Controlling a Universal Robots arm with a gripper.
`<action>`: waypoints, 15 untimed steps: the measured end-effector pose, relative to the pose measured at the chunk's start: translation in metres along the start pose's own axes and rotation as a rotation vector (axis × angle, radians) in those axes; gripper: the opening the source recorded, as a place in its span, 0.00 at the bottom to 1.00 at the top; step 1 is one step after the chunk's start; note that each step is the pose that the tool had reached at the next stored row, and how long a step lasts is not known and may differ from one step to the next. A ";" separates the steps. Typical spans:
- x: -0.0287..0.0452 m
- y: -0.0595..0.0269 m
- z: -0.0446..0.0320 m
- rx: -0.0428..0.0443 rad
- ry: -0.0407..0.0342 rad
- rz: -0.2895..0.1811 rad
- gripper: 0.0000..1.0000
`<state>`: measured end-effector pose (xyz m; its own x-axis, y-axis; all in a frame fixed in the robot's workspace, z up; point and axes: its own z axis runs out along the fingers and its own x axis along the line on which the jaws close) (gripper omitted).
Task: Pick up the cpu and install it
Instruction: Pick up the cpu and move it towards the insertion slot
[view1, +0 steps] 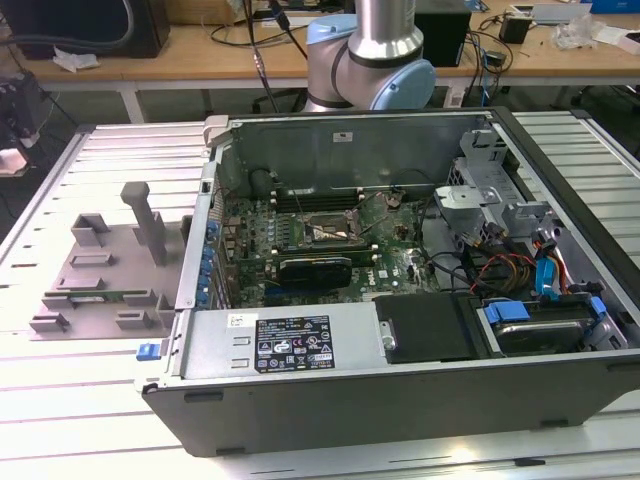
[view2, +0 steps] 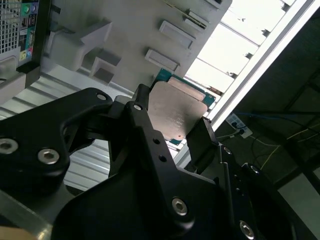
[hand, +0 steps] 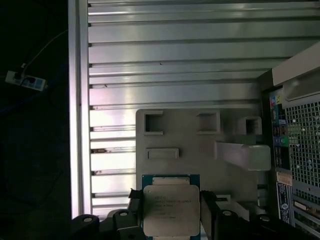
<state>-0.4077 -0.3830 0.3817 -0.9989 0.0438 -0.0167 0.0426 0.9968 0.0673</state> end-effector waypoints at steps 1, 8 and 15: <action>0.0000 0.0001 -0.0018 0.0000 0.0000 0.000 0.55; -0.0002 0.0009 -0.0140 0.0001 -0.0005 0.000 0.55; -0.0004 0.0016 -0.0237 -0.0001 -0.0012 0.000 0.55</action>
<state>-0.4078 -0.3830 0.4054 -0.9989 0.0439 -0.0179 0.0426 0.9968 0.0673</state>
